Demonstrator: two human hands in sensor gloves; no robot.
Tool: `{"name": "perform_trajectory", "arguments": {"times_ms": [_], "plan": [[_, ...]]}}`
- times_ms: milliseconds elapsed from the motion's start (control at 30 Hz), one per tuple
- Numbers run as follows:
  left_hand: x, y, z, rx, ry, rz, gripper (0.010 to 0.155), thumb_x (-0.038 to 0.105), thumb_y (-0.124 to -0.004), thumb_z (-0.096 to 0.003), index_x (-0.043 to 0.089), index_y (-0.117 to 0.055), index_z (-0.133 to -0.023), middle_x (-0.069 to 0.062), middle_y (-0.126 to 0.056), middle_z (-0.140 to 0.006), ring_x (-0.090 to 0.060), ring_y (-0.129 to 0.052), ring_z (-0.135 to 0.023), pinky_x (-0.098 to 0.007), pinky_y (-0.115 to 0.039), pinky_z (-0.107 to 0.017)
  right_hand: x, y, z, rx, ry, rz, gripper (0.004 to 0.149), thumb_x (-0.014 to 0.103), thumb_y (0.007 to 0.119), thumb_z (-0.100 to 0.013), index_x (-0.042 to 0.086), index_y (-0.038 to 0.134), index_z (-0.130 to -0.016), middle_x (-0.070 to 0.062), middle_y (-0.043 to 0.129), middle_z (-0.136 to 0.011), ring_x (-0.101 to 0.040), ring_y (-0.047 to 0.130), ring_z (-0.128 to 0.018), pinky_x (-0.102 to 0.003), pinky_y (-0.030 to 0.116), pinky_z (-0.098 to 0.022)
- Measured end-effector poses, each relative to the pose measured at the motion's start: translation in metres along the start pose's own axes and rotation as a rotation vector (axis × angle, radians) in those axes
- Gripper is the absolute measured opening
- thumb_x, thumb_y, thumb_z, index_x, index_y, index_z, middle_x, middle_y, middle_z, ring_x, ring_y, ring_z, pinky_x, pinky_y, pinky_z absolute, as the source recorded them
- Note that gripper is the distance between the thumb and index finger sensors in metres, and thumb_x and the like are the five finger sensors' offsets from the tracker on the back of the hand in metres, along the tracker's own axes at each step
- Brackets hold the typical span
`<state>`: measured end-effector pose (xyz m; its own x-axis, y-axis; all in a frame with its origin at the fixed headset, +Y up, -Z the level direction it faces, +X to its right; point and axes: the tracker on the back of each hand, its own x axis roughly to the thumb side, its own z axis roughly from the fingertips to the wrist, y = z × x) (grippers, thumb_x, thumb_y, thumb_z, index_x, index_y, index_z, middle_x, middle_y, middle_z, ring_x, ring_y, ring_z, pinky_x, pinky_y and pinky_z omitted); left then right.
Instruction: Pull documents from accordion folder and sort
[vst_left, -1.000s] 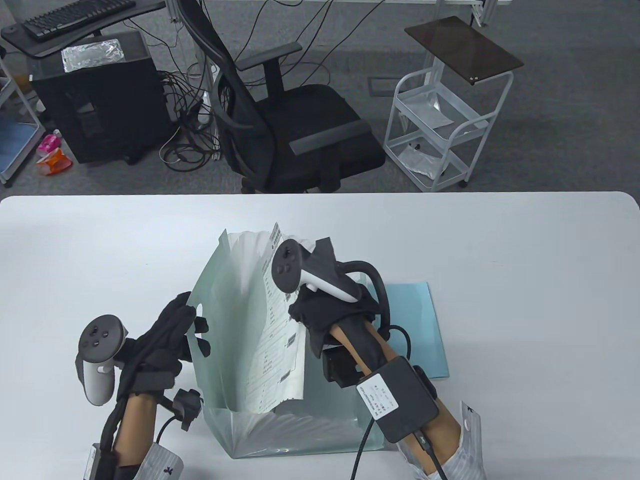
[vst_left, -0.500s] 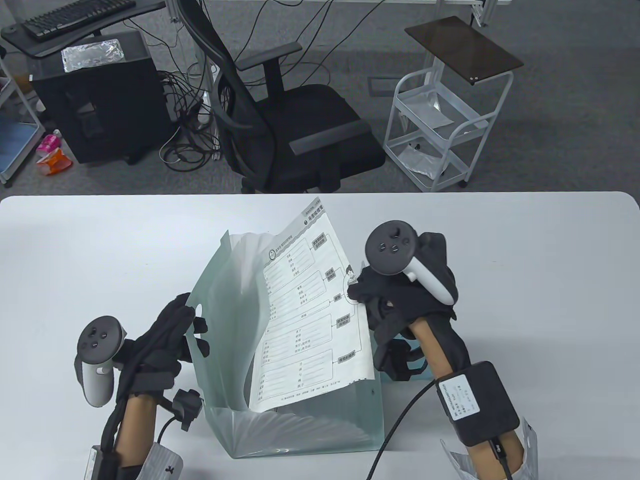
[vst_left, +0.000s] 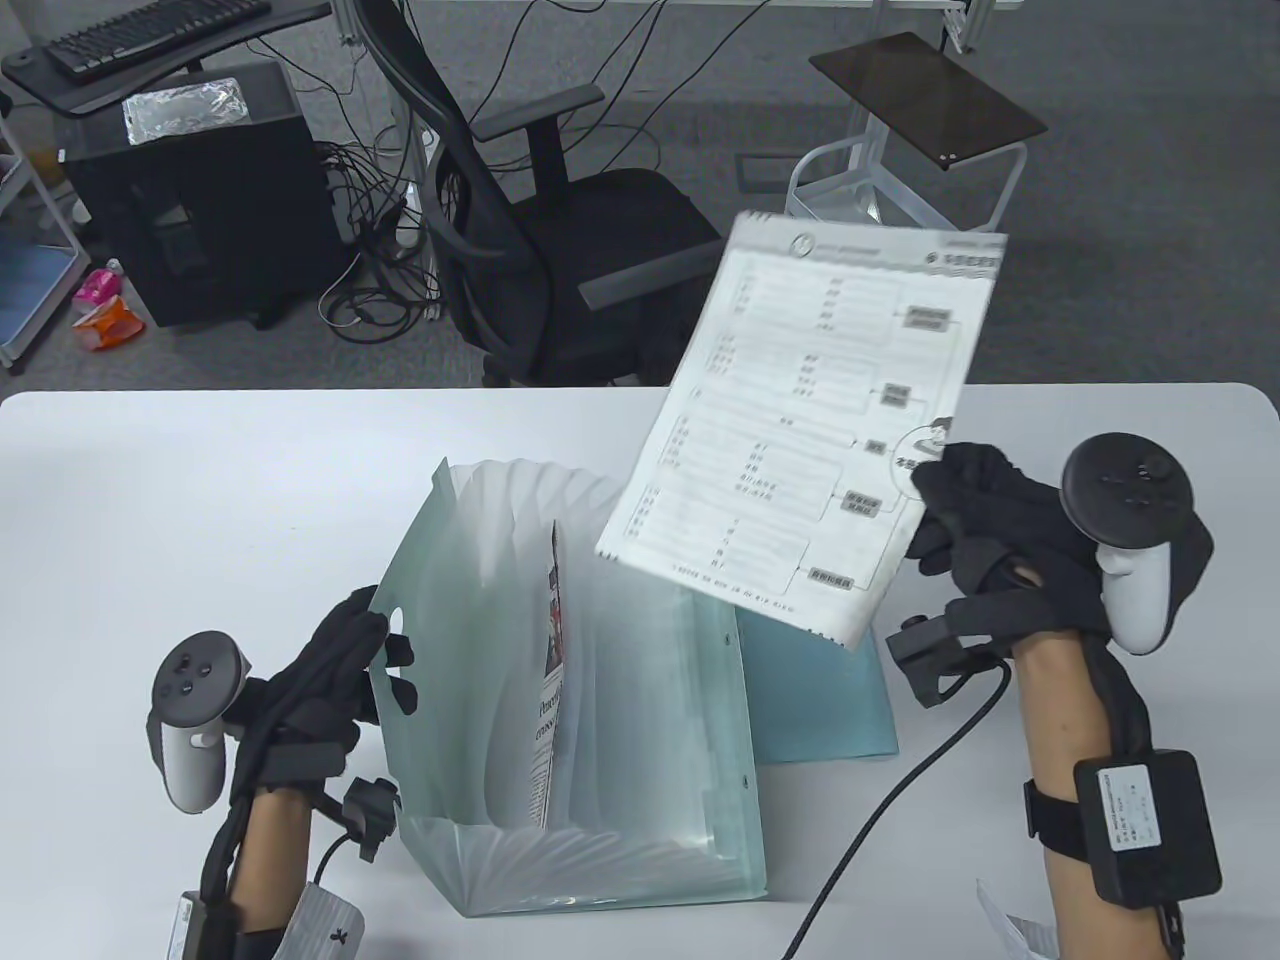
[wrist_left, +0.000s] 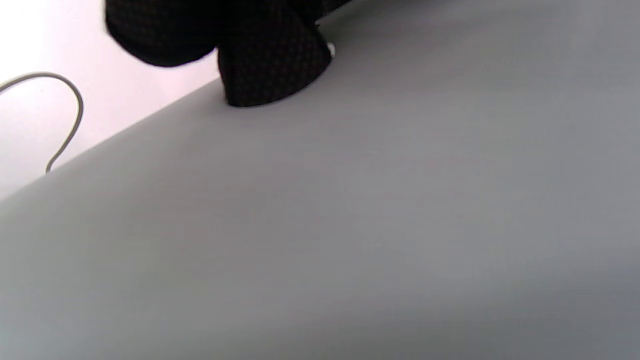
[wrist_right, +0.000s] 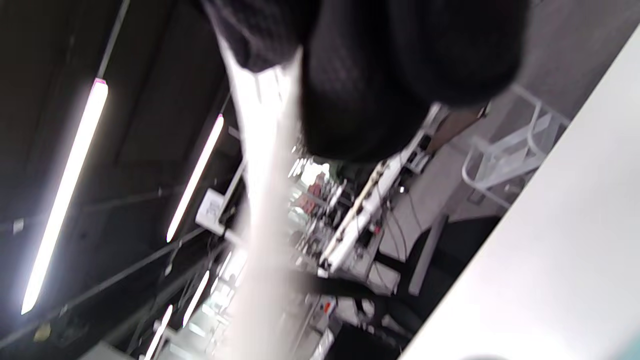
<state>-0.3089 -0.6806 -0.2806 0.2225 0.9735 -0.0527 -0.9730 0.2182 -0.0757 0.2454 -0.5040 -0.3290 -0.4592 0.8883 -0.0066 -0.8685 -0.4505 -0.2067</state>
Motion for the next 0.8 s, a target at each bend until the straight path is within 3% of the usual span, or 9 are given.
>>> {"name": "perform_trajectory", "arguments": {"times_ms": [267,433,533,800], "plan": [[0.000,0.001,0.000,0.001,0.001,-0.002,0.069,0.053,-0.053,-0.0678,0.004,-0.043,-0.116,-0.023,-0.075,-0.094,-0.019,-0.099,-0.052,-0.047,-0.080,-0.045,-0.052,-0.050,-0.011,-0.249,0.064,0.136,0.037,0.024,0.061,-0.046,0.025,0.062,-0.083,-0.007,0.079,-0.084,-0.026,0.090,-0.066,-0.040,0.080,-0.053],[-0.001,0.002,0.000,0.003,0.004,0.005,0.069,0.053,-0.054,-0.0677,0.004,-0.044,-0.116,-0.023,-0.075,-0.095,-0.019,-0.099,-0.052,-0.047,-0.080,-0.045,-0.090,-0.064,-0.019,-0.329,0.151,0.414,0.036,0.022,0.062,-0.045,0.025,0.065,-0.081,-0.003,0.086,-0.070,-0.016,0.095,-0.047,-0.033,0.085,-0.040],[-0.001,0.002,0.000,0.002,0.005,0.005,0.069,0.053,-0.053,-0.0677,0.004,-0.044,-0.116,-0.023,-0.075,-0.095,-0.019,-0.099,-0.052,-0.047,-0.080,-0.045,-0.125,-0.065,-0.025,-0.292,0.255,0.644,0.036,0.022,0.062,-0.044,0.027,0.066,-0.080,-0.002,0.088,-0.067,-0.014,0.095,-0.041,-0.031,0.086,-0.035],[0.000,0.003,0.000,-0.003,0.004,0.006,0.069,0.053,-0.054,-0.0677,0.004,-0.044,-0.116,-0.023,-0.075,-0.095,-0.019,-0.099,-0.052,-0.047,-0.080,-0.045,-0.204,-0.047,-0.037,-0.169,0.459,0.966,0.036,0.022,0.062,-0.043,0.028,0.067,-0.079,-0.001,0.088,-0.066,-0.014,0.095,-0.042,-0.031,0.086,-0.037]]}}
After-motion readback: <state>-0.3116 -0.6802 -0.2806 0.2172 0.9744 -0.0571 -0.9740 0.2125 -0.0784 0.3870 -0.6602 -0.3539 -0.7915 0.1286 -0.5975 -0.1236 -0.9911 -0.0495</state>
